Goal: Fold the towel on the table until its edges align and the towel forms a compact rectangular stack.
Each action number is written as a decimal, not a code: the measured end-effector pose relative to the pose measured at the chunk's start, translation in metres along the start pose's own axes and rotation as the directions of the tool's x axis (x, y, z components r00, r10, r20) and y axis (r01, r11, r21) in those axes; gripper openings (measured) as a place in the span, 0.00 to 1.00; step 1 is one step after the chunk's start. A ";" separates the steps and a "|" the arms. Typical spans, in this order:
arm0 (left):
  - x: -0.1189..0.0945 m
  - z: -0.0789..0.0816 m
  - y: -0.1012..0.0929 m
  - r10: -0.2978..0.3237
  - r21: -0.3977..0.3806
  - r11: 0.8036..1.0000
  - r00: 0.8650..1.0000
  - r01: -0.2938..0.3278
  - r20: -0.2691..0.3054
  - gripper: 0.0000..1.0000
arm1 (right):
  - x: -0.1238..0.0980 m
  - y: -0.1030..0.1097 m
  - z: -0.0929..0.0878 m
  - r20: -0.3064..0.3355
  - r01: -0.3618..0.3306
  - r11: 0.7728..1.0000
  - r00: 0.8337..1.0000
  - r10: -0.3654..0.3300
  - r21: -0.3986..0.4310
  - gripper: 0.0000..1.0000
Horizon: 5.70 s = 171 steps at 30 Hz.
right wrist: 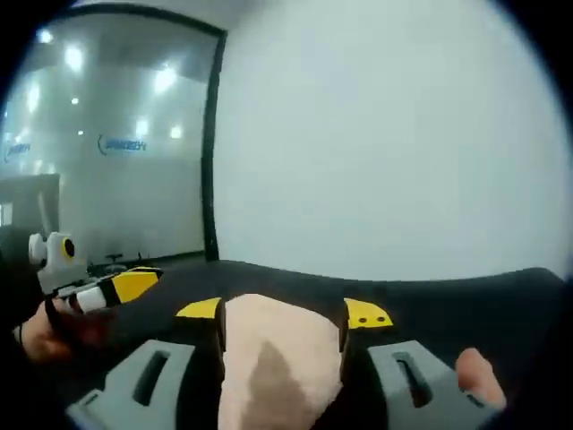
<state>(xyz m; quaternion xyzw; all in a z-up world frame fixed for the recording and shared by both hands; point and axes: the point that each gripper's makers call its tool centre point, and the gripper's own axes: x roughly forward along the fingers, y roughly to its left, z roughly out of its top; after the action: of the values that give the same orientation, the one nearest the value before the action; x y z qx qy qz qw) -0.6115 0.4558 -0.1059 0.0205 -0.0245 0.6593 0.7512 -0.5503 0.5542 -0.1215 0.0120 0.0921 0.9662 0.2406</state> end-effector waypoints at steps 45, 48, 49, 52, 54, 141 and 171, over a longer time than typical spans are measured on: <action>0.049 -0.010 -0.064 0.127 0.410 0.912 0.963 -0.020 -0.236 0.20 | 0.002 -0.079 -0.012 0.161 0.143 0.948 0.968 -0.195 0.285 0.10; 0.053 -0.067 -0.066 0.107 0.235 0.972 0.896 -0.003 -0.431 0.37 | -0.002 -0.087 -0.014 0.155 0.148 0.924 0.965 -0.214 0.352 0.10; 0.050 -0.082 -0.062 0.126 0.231 0.973 0.868 -0.014 -0.480 0.37 | -0.007 -0.086 -0.016 0.151 0.149 0.918 0.964 -0.217 0.367 0.10; 0.058 -0.093 -0.058 0.106 0.178 0.983 0.905 -0.035 -0.412 0.32 | -0.014 -0.088 -0.015 0.162 0.134 0.905 0.963 -0.215 0.403 0.10; 0.055 -0.101 -0.065 0.084 0.169 0.985 0.917 -0.018 -0.389 0.31 | -0.005 -0.089 -0.016 0.159 0.130 0.900 0.964 -0.213 0.416 0.10; -0.035 -0.066 -0.238 -0.437 -0.578 0.799 0.820 0.165 -0.370 0.14 | -0.295 -0.038 -0.058 -0.342 0.219 0.914 0.935 -0.097 0.341 0.16; -0.062 -0.075 -0.200 -0.349 -0.099 0.937 0.865 0.336 -0.361 0.55 | -0.373 -0.061 -0.049 -0.079 0.020 0.991 0.996 -0.031 -0.136 0.35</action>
<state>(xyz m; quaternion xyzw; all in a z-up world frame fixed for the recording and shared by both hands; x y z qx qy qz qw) -0.4200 0.3728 -0.1842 -0.1133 0.1120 0.5068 0.8472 -0.1959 0.4242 -0.1730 -0.0447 0.0363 0.9667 0.2493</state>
